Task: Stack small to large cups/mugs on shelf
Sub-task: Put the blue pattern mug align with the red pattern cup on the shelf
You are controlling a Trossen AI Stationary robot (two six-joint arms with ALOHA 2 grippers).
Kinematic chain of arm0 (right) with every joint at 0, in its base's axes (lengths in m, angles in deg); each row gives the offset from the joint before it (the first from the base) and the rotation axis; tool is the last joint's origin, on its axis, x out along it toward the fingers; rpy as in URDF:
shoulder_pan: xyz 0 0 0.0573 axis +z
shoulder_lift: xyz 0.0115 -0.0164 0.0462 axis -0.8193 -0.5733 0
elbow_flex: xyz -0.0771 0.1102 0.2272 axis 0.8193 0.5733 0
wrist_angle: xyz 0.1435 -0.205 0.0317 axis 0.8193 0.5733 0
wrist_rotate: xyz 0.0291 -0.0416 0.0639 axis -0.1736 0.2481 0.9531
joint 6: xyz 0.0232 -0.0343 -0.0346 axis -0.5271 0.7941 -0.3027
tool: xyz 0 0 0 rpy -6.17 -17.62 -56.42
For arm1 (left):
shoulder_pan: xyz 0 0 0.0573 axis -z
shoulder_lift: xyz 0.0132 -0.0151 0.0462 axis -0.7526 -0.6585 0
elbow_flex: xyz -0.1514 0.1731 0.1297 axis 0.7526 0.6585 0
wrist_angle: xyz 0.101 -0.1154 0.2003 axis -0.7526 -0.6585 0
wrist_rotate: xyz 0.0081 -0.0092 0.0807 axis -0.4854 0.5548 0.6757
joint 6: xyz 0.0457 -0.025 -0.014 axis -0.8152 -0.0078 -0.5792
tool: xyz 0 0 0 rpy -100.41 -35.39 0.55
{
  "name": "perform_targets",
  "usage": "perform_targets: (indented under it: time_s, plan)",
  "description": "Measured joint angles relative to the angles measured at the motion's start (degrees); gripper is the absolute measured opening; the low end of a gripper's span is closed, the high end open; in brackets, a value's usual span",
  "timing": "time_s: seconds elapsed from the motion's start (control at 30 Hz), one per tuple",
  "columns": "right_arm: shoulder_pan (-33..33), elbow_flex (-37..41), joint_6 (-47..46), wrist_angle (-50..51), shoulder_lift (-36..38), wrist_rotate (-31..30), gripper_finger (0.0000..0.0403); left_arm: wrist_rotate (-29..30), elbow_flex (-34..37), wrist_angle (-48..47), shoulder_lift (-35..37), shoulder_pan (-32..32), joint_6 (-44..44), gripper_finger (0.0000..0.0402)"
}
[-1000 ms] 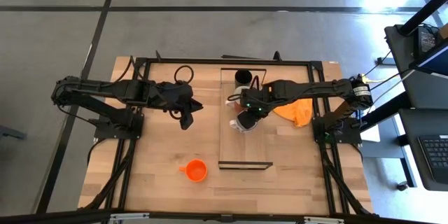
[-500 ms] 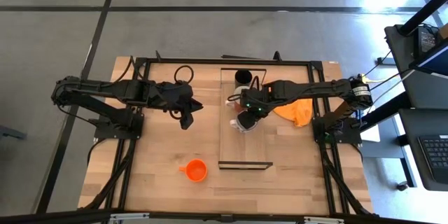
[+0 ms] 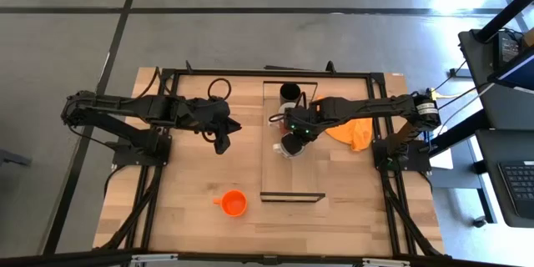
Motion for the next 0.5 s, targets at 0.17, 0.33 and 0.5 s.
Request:
perform_targets:
  time_s: [0.17, 0.33, 0.5]
  plan:
    - [0.0, 0.0, 0.3, 0.7, 0.0, 0.0, 0.0046, 0.0, 0.0, 0.0, 0.0, 0.0, 0.0, 0.0039]
    - [0.0, 0.0, 0.3, 2.1, 0.0, 0.0, 0.0046, 0.0, 0.0, 0.1, 0.0, 0.0, 0.0, 0.0039]
    - [0.0, 0.0, 0.2, 2.3, 0.0, 0.0, 0.0046, 0.0, 0.0, 0.1, 0.0, 0.0, -0.4, 0.0039]
